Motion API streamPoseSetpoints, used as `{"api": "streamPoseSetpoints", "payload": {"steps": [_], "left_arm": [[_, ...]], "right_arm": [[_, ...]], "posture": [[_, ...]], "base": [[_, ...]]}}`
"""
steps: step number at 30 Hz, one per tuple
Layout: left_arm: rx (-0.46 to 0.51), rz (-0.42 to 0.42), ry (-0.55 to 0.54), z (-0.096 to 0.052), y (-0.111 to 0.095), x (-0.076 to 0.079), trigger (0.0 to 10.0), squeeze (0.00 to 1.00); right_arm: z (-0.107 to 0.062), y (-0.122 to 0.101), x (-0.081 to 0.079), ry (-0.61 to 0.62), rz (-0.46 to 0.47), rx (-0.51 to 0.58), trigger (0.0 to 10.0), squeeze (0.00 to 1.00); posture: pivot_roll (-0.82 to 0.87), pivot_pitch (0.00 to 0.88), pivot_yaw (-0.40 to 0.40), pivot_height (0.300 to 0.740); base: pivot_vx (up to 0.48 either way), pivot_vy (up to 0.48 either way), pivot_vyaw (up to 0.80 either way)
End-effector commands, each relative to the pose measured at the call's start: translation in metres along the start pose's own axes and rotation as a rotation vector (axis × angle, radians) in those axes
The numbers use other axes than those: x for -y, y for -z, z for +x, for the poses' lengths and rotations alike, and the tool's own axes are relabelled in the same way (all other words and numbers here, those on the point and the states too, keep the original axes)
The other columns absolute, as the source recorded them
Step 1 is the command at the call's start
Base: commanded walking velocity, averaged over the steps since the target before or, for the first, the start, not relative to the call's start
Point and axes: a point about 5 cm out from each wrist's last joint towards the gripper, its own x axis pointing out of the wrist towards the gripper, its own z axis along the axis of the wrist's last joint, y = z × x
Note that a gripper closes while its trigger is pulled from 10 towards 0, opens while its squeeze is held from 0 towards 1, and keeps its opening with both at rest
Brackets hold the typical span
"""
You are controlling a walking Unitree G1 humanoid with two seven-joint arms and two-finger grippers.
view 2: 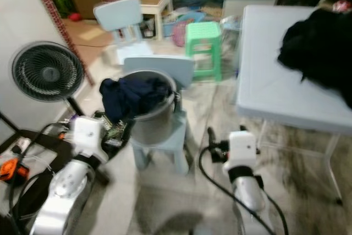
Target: Hang hanger
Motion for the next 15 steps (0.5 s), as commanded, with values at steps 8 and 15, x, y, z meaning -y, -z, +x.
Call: {"api": "streamPoseSetpoints", "payload": {"steps": [8, 15], "left_arm": [[-0.002, 0.040, -0.082, 0.001, -0.019, -0.023, 10.0, 0.00], [0.002, 0.013, -0.180, 0.033, -0.015, -0.027, 10.0, 0.00]], "right_arm": [[0.006, -0.032, -0.006, -0.006, 0.013, 0.097, 10.0, 0.00], [0.033, -0.030, 0.011, 0.092, -0.010, 0.069, 10.0, 0.00]], "posture": [[0.01, 0.018, 0.073, 0.740], [-0.03, 0.000, 0.062, 0.740]], "base": [[0.093, 0.000, 0.00], [0.000, 0.000, 0.00]]}}
